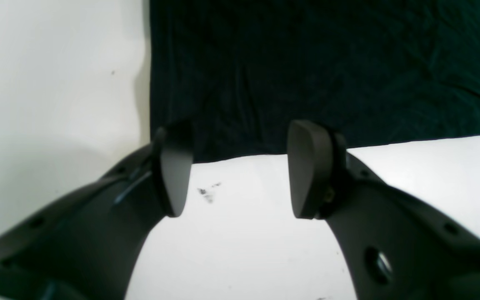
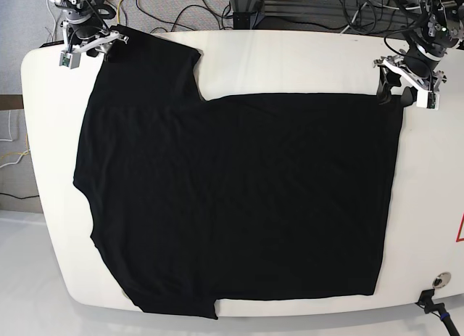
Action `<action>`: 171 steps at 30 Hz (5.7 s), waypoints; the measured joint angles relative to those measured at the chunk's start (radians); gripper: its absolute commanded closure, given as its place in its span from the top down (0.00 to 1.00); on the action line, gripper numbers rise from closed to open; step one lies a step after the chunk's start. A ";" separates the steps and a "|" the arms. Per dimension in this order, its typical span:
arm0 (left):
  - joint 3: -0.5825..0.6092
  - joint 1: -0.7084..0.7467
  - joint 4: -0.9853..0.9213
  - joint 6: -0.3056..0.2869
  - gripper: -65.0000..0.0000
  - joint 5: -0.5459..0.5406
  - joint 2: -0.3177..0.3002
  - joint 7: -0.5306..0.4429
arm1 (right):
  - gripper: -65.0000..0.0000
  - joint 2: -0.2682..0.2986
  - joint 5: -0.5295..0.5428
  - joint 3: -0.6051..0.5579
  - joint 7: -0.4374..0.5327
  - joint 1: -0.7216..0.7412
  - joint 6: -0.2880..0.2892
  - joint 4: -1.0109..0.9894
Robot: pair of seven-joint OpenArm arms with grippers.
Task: Fold the T-shirt properly
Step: 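Move both grippers down to the shoulder corners of the black T-shirt, then close both grippers on the shirt's shoulder corners, then lift the shoulder edge with both grippers and pull it toward the robot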
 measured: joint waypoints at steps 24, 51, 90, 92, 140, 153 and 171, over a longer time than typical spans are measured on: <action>-0.005 -0.014 -0.010 -0.011 0.52 0.008 0.036 0.003 | 0.49 0.008 0.033 -0.016 0.038 0.008 0.076 -0.051; -0.101 -0.137 -0.101 -0.031 0.51 -0.065 0.030 0.100 | 0.00 0.003 0.017 -0.080 0.055 0.042 0.101 -0.064; -0.161 -0.263 -0.286 -0.101 0.47 -0.100 0.050 0.203 | 0.00 0.005 0.014 -0.079 0.045 0.047 0.120 -0.064; -0.159 -0.269 -0.296 -0.100 0.46 -0.094 0.049 0.190 | 0.00 0.005 0.014 -0.079 0.046 0.047 0.120 -0.064; -0.103 -0.349 -0.468 -0.201 0.00 -0.157 0.053 0.315 | 0.00 0.003 -0.002 -0.103 0.054 0.056 0.135 -0.057; -0.187 -0.161 -0.308 -0.215 0.00 -0.155 0.056 0.369 | 0.00 0.006 -0.043 -0.101 0.046 -0.057 0.127 0.018; -0.355 0.080 -0.116 -0.254 0.00 -0.170 0.063 0.414 | 0.00 0.011 -0.001 0.032 0.015 -0.272 0.127 0.196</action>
